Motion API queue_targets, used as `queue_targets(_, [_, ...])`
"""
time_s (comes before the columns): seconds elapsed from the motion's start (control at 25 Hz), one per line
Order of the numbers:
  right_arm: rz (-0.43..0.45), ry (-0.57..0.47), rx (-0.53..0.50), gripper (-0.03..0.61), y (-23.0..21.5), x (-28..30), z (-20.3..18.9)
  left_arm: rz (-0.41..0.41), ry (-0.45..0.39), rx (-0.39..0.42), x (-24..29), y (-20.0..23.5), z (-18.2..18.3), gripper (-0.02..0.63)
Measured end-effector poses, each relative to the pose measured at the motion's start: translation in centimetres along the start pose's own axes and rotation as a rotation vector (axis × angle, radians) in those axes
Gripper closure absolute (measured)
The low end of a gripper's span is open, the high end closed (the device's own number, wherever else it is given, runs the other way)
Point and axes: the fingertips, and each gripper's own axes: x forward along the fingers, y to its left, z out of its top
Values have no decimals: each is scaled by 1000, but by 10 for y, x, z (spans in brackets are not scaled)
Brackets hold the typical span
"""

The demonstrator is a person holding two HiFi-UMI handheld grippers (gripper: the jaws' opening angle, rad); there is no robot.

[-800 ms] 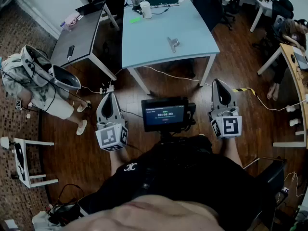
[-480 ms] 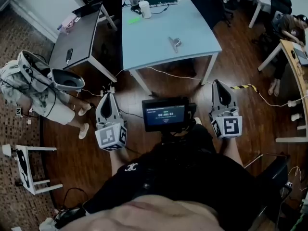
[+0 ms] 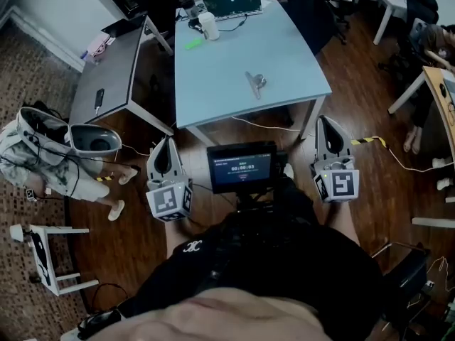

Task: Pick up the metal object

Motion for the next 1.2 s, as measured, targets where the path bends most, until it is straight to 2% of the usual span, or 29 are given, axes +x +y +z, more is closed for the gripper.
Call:
queue_targets(0.24, [27, 7, 11, 598, -75, 81, -13, -16, -60, -63, 113, -35, 33, 604])
queue_targets(0.48, [76, 17, 26, 598, -128, 133, -25, 8, -51, -76, 178, -59, 49, 604])
queue_targets(0.64, [113, 40, 27, 598, -133, 160, -37, 16, -16, -70, 196, -67, 40, 604])
queue_targets(0.8, [54, -17, 58, 598, -145, 183, -37, 17, 11, -69, 207, -64, 34, 604])
queue_targets(1.04, [90, 11, 97, 597, -124, 218, -54, 26, 24, -61, 222, -41, 28, 604])
queue_targets(1.2, [48, 42, 107, 598, -119, 238, -78, 20, 23, -42, 226, -28, 27, 604])
